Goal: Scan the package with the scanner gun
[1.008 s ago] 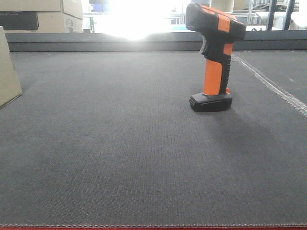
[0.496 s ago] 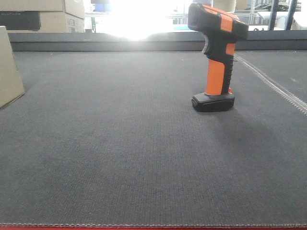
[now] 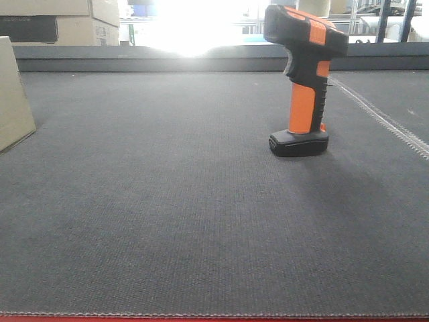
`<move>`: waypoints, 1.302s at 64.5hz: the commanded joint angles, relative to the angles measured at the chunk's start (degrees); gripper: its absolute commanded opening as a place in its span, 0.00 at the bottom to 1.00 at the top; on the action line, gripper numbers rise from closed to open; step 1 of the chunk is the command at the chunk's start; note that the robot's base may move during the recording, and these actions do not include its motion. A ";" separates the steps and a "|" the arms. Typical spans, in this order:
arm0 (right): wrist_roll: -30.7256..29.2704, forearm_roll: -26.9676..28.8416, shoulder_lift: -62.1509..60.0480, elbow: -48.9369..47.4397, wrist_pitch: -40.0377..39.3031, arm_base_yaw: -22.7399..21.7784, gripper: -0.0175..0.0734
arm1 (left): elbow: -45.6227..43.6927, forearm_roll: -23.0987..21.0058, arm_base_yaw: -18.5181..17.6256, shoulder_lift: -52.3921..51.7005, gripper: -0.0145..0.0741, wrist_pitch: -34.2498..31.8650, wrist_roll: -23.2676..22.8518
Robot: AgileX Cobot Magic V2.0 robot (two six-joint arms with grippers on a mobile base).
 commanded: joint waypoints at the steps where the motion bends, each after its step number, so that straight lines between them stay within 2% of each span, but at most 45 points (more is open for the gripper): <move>1: -1.35 -0.54 -0.22 0.18 -2.44 -0.75 0.02 | -0.07 -0.12 -0.40 -0.34 0.04 -1.07 -0.32; 9: -1.35 -0.65 -0.22 0.18 -3.01 -1.24 0.02 | -0.07 -0.12 -0.40 -0.34 0.04 -1.07 -0.32; 22: -1.35 -4.46 -0.22 0.18 -2.86 -1.24 0.02 | -0.07 -0.12 -0.40 -0.34 0.04 -1.07 -0.32; 84: -1.35 -4.47 -0.22 0.18 -2.86 -1.24 0.02 | -0.07 -0.12 -0.40 -0.34 0.04 -1.07 -0.32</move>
